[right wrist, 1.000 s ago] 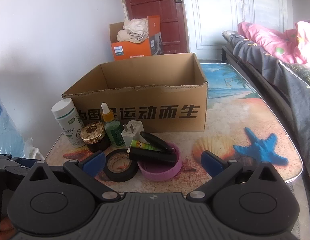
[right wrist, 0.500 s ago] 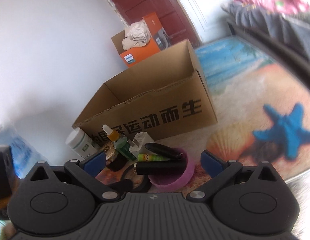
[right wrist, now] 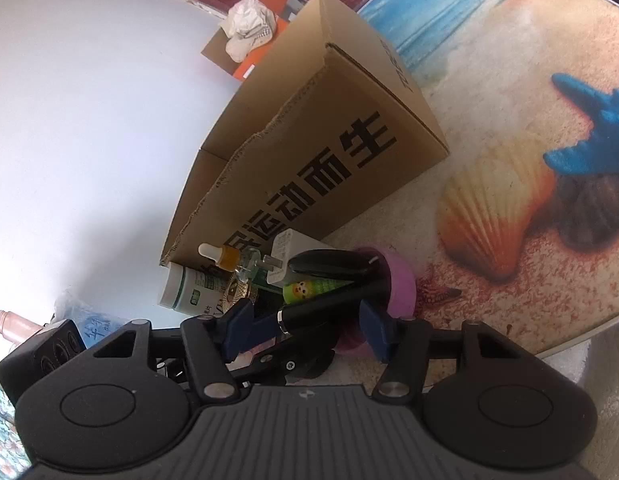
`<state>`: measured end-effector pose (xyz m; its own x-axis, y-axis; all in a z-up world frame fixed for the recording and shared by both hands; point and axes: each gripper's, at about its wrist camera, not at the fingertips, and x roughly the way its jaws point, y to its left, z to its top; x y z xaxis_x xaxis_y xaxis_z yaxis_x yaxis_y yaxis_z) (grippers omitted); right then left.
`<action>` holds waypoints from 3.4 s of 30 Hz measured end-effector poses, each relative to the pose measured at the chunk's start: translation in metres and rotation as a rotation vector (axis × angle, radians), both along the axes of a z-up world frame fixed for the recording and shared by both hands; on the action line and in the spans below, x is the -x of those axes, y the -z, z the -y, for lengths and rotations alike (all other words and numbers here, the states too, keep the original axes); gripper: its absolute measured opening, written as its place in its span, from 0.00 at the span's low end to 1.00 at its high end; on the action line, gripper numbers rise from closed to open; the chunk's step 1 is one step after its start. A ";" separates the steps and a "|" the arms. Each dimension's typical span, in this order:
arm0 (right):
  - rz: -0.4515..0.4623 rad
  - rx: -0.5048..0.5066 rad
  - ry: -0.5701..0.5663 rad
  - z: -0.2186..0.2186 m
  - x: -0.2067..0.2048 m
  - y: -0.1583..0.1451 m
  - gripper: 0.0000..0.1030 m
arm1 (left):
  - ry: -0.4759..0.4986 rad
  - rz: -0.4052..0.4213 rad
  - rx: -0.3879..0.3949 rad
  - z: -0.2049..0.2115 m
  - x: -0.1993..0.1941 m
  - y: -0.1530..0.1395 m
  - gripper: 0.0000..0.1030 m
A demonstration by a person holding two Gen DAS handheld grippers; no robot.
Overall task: Organize rigid objects
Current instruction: 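Grasp the black cylinder lying on the pink lid with the right gripper, then carry the black cylinder into the cardboard box and open the right gripper, then grasp the green-and-white tube on the pink lid with the right gripper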
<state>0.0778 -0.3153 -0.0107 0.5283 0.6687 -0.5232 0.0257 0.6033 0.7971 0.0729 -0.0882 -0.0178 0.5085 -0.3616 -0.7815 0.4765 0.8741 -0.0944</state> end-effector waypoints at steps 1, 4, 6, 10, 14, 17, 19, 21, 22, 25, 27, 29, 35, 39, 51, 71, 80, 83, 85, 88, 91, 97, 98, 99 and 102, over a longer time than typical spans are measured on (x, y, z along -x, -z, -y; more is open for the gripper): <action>-0.008 0.005 -0.002 0.000 -0.001 0.000 0.55 | 0.005 -0.007 0.009 0.000 0.001 0.000 0.38; -0.027 0.013 -0.001 0.000 -0.004 0.003 0.52 | 0.020 -0.017 0.030 0.000 0.004 -0.001 0.34; -0.038 0.030 0.001 0.001 -0.006 0.003 0.48 | 0.033 -0.019 0.036 0.000 0.007 -0.002 0.31; -0.075 0.049 0.012 0.003 -0.012 0.003 0.41 | 0.055 -0.022 0.059 -0.001 0.009 -0.002 0.28; -0.126 0.075 0.017 0.004 -0.020 0.004 0.35 | 0.068 -0.046 0.094 0.003 0.004 0.002 0.24; -0.158 0.098 0.016 0.001 -0.027 0.004 0.30 | 0.072 -0.037 0.103 0.005 0.003 0.002 0.24; -0.171 0.106 0.016 0.000 -0.031 0.004 0.30 | 0.074 -0.040 0.107 0.006 0.001 0.002 0.24; -0.186 0.110 0.017 0.000 -0.036 0.004 0.30 | 0.076 -0.043 0.104 0.009 -0.002 0.001 0.24; -0.191 0.111 0.017 0.000 -0.037 0.005 0.30 | 0.076 -0.046 0.101 0.010 -0.003 0.001 0.24; -0.210 0.087 0.021 0.001 -0.040 0.009 0.30 | 0.069 -0.054 0.091 0.011 -0.004 0.000 0.24; -0.223 0.062 0.035 0.003 -0.040 0.012 0.29 | 0.066 -0.059 0.091 0.012 -0.006 0.001 0.23; -0.226 0.042 0.048 0.005 -0.036 0.013 0.27 | 0.064 -0.068 0.092 0.013 -0.007 0.001 0.21; -0.212 0.006 0.074 0.011 -0.025 0.013 0.24 | 0.071 -0.069 0.088 0.018 -0.008 0.000 0.21; -0.179 0.002 0.081 0.012 -0.016 0.003 0.23 | 0.079 -0.050 0.090 0.019 -0.004 -0.006 0.21; 0.071 0.030 0.032 -0.008 -0.017 -0.069 0.23 | 0.043 0.117 0.130 0.000 0.008 -0.060 0.20; -0.174 0.099 -0.306 -0.137 -0.280 -0.019 0.20 | -0.245 0.003 -0.175 -0.065 -0.183 -0.056 0.21; -0.171 0.082 -0.314 -0.138 -0.292 -0.012 0.20 | -0.273 0.038 -0.151 -0.082 -0.173 -0.069 0.22; -0.106 0.064 -0.307 -0.116 -0.270 -0.036 0.21 | -0.264 0.064 -0.112 -0.082 -0.153 -0.080 0.24; -0.051 0.042 -0.296 -0.096 -0.249 -0.054 0.21 | -0.250 0.080 -0.072 -0.083 -0.136 -0.089 0.27; 0.046 0.035 -0.258 -0.060 -0.206 -0.083 0.21 | -0.208 0.110 0.012 -0.085 -0.101 -0.102 0.40; 0.124 0.071 -0.208 -0.024 -0.156 -0.096 0.22 | -0.136 0.131 0.086 -0.081 -0.065 -0.105 0.59; 0.070 0.154 -0.141 0.012 -0.083 -0.051 0.23 | -0.003 0.084 0.168 -0.051 -0.021 -0.074 0.67; 0.030 0.142 -0.132 0.013 -0.080 -0.038 0.23 | 0.006 0.074 0.178 -0.045 -0.015 -0.067 0.67; -0.008 0.107 -0.125 0.013 -0.071 -0.021 0.23 | 0.019 0.072 0.181 -0.038 -0.010 -0.060 0.67; -0.115 -0.012 -0.083 0.019 -0.053 0.015 0.23 | 0.070 0.095 0.106 -0.014 -0.001 -0.037 0.66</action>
